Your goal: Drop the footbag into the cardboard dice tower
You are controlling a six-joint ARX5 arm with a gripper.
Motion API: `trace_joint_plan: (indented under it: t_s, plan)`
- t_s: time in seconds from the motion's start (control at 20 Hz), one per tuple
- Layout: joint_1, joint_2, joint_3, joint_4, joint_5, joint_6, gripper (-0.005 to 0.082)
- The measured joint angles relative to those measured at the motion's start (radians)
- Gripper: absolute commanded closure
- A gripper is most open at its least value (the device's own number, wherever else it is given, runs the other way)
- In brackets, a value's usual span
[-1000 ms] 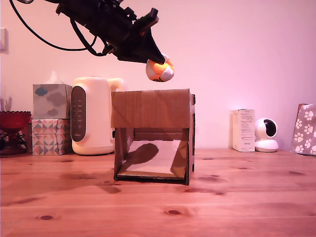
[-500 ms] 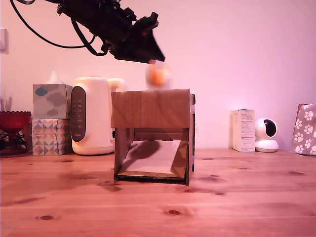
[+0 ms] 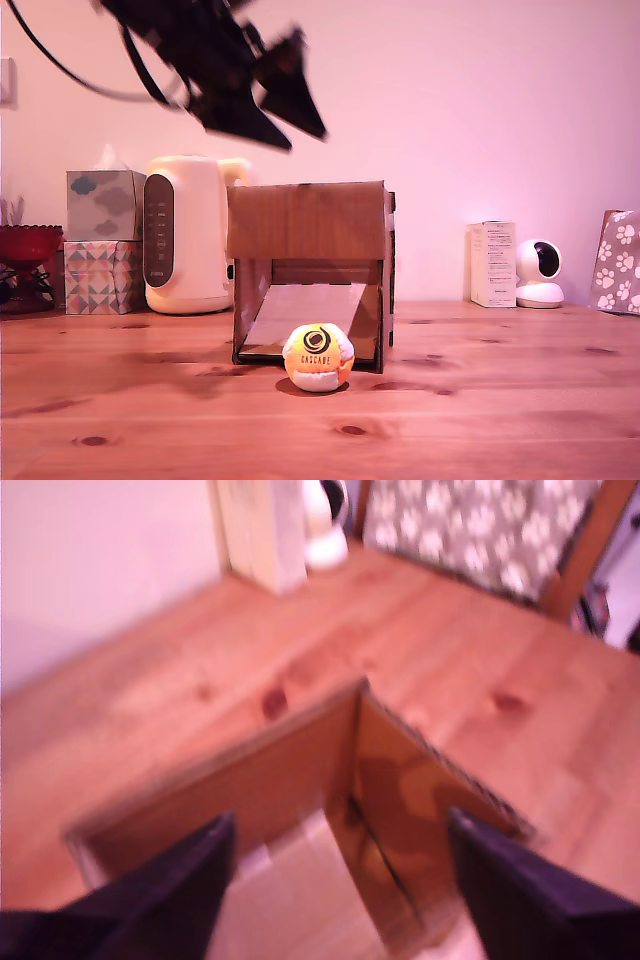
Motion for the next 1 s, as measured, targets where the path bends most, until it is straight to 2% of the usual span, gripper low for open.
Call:
trace_joint_plan:
  t_s: [0.15, 0.3, 0.6, 0.85, 1.0]
  plan:
    - [0.01, -0.084, 0.0, -0.1, 0.078, 0.0, 0.0791]
    - [0.03, -0.106, -0.011, -0.088, 0.123, 0.0, 0.0791]
    - [0.086, -0.275, -0.312, 0.072, 0.138, -0.02, 0.0791]
    - [0.09, -0.415, -0.563, 0.288, 0.14, -0.104, 0.0791]
    - [0.09, -0.458, -0.689, 0.385, 0.131, -0.138, 0.0791]
